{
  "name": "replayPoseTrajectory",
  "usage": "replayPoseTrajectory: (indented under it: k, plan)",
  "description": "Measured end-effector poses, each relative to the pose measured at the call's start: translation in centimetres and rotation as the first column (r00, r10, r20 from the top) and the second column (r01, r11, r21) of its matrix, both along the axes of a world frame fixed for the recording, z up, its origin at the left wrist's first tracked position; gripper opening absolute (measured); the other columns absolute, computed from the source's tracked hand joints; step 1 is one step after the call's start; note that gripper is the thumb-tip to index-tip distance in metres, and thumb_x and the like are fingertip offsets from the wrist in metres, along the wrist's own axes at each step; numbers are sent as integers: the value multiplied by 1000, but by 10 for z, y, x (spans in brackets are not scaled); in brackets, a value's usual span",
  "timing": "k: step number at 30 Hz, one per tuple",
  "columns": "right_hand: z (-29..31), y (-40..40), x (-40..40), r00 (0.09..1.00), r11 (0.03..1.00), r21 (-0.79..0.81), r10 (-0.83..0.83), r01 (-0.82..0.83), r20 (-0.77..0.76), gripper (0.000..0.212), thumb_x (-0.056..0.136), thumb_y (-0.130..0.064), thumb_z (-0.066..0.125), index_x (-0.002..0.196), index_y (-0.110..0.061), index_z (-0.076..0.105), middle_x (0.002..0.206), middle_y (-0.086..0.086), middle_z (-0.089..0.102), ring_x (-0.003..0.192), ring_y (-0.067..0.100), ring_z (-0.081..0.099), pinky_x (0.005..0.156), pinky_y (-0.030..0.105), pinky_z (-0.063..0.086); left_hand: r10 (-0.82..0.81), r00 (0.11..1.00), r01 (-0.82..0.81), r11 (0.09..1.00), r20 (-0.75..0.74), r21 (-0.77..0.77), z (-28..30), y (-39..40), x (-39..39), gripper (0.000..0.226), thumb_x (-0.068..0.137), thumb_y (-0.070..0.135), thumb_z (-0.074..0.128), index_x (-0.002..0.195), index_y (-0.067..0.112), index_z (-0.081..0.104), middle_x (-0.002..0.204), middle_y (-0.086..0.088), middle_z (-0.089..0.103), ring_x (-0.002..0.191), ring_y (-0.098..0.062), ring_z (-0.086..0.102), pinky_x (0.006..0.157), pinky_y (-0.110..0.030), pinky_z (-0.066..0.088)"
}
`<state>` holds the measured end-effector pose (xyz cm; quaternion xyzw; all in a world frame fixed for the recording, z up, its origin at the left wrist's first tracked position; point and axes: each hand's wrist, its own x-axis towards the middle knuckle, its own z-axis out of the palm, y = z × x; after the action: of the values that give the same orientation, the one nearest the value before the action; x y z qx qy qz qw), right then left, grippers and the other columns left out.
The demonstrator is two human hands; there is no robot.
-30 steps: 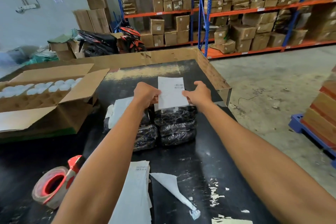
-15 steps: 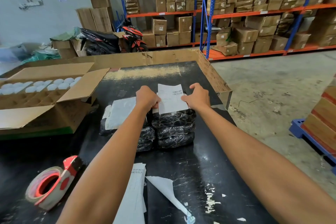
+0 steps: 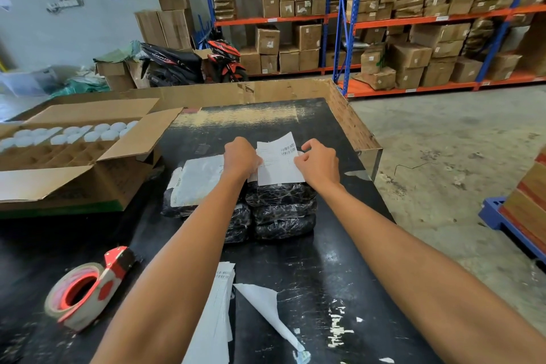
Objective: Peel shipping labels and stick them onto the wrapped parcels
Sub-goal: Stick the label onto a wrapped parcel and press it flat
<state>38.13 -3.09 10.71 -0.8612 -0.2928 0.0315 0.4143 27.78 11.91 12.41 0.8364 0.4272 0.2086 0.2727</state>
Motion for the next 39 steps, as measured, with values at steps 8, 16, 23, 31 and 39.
replayPoseTrajectory:
  k: [8,16,23,31,39]
  plan:
    - [-7,-2,4,999,999,6,48,-48,12,43,94,-26,69,132,-18,50,136,6,40,98,22,52,81,30,38,17,998,-13,997,-54,81,1,-6,3,29,77,-10,58,62,10,44,59,-8,42,53,-22,35,46,-29,33]
    - [-10,2,21,969,967,-63,248,-248,-4,28,100,-20,51,121,-31,67,144,1,46,127,22,49,93,33,40,-60,973,93,986,-224,142,4,-10,0,29,92,-2,51,121,-1,54,143,-26,34,95,-42,56,79,-44,45]
    - [-6,24,40,940,916,-212,322,-340,-114,42,106,-31,33,142,-31,56,154,1,48,145,22,39,116,44,36,-329,861,401,908,-388,121,-21,-1,21,53,108,36,29,151,7,38,159,-16,34,149,-36,24,119,-57,22]
    - [2,19,33,914,889,-305,239,-342,-327,69,106,-52,27,164,-23,2,166,12,27,145,34,37,106,41,36,-250,878,273,962,-408,-3,-25,-1,27,67,109,41,22,156,-6,13,166,-23,3,153,-41,-1,124,-53,8]
    - [-14,2,19,922,919,-273,184,-284,-342,81,102,-61,27,159,-5,18,158,21,38,139,37,45,102,43,40,-241,912,236,970,-333,-57,-36,-11,18,75,108,46,20,157,-4,-5,166,-20,-16,154,-35,-16,126,-45,-5]
